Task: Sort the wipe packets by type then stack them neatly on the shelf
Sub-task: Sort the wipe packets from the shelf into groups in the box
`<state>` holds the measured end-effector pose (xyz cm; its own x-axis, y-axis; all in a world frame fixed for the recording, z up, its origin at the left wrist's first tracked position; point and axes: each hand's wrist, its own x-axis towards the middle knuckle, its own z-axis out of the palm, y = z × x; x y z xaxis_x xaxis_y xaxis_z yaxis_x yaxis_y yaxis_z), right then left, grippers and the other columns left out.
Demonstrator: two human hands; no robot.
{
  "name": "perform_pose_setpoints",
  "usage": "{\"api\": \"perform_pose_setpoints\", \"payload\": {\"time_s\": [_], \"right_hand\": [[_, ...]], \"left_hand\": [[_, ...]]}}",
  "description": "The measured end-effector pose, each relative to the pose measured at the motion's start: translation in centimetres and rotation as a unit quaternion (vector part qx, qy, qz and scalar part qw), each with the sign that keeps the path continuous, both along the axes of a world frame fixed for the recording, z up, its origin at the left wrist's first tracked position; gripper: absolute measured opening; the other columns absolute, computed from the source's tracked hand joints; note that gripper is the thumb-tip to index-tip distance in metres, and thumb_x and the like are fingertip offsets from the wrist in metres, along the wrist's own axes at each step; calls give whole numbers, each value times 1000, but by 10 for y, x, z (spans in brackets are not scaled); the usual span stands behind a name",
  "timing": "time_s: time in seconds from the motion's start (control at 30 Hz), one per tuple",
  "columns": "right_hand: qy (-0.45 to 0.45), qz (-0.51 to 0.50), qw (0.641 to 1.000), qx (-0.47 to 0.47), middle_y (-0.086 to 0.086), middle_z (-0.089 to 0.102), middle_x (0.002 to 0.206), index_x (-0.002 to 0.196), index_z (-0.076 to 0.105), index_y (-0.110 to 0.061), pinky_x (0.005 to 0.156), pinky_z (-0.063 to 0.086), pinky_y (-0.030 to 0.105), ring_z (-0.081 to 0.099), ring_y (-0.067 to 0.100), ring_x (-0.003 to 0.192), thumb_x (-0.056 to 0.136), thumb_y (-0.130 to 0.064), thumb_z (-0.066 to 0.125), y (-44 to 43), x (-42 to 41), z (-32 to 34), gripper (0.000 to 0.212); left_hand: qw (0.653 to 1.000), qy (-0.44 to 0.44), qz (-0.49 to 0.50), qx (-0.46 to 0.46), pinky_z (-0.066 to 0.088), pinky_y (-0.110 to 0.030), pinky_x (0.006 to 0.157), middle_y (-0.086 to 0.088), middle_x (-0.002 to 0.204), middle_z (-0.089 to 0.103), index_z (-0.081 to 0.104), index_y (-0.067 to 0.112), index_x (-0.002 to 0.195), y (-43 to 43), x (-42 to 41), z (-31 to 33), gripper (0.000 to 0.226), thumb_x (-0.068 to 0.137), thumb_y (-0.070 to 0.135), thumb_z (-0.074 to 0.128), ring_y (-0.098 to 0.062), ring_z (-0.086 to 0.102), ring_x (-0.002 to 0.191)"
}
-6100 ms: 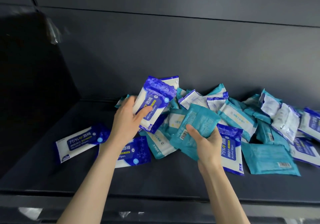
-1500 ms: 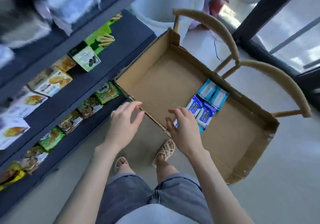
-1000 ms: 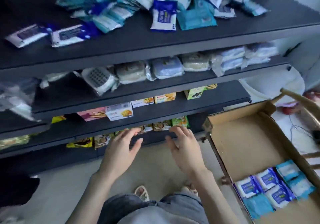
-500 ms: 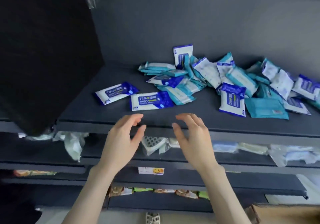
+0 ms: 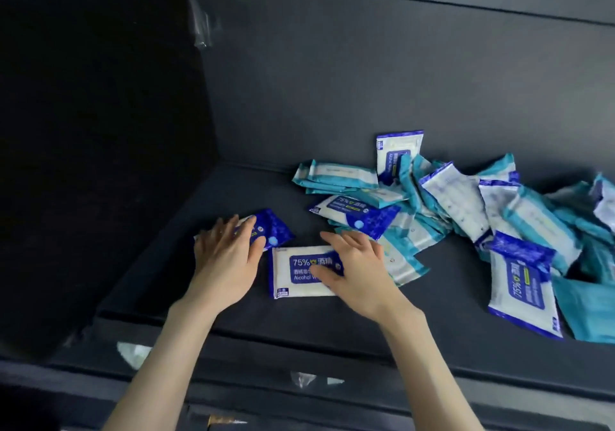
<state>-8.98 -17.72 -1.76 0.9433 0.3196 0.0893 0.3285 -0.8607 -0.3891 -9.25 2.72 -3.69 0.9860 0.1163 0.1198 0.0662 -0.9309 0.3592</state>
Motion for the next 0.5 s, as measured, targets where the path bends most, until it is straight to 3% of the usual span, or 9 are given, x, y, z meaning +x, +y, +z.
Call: {"api": "perform_pose_setpoints", "payload": {"time_s": [0.1, 0.23, 0.3, 0.37, 0.43, 0.5], "right_hand": [[21, -14, 1000, -4, -2, 42, 138, 145, 34, -20, 109, 11, 31, 26, 20, 132, 90, -47, 56, 3, 10, 1, 65], [19, -42, 998, 38, -3, 45, 116, 134, 50, -17, 101, 29, 27, 39, 21, 119, 87, -42, 64, 7, 10, 4, 55], [12, -69, 994, 80, -3, 48, 114, 126, 54, -14, 92, 35, 25, 46, 19, 114, 87, -36, 66, 7, 8, 5, 46], [-22, -100, 988, 117, -3, 49, 107, 117, 57, -11, 80, 36, 23, 53, 19, 103, 86, -28, 68, 5, 8, 7, 36], [-70, -141, 978, 137, -4, 47, 101, 108, 57, -11, 72, 32, 22, 52, 18, 92, 86, -23, 68, 1, 12, 12, 27], [-99, -178, 967, 150, -4, 48, 101, 105, 56, -11, 74, 32, 23, 48, 18, 92, 87, -21, 67, -4, 20, 16, 23]], "left_hand": [[1000, -3, 11, -6, 25, -42, 106, -5, 145, 41, 34, 20, 144, 7, 8, 2, 48, 99, 34, 37, -28, 36, 131], [999, 43, 29, -4, 27, -40, 100, -9, 138, 46, 37, 16, 142, 13, 18, 15, 64, 89, 47, 56, -30, 39, 126], [996, 50, 21, -75, 36, -39, 95, -11, 126, 52, 49, 12, 132, 18, 25, 20, 65, 79, 45, 70, -30, 49, 116], [986, 44, -2, -164, 44, -33, 82, -7, 111, 57, 57, 13, 116, 21, 31, 23, 53, 74, 35, 78, -25, 57, 100], [977, 10, -26, -211, 41, -26, 70, -1, 96, 57, 55, 17, 101, 20, 40, 25, 38, 74, 25, 80, -20, 58, 84], [972, -14, -50, -228, 38, -22, 68, 0, 95, 56, 52, 17, 100, 11, 52, 30, 35, 76, 20, 78, -14, 55, 77]]}}
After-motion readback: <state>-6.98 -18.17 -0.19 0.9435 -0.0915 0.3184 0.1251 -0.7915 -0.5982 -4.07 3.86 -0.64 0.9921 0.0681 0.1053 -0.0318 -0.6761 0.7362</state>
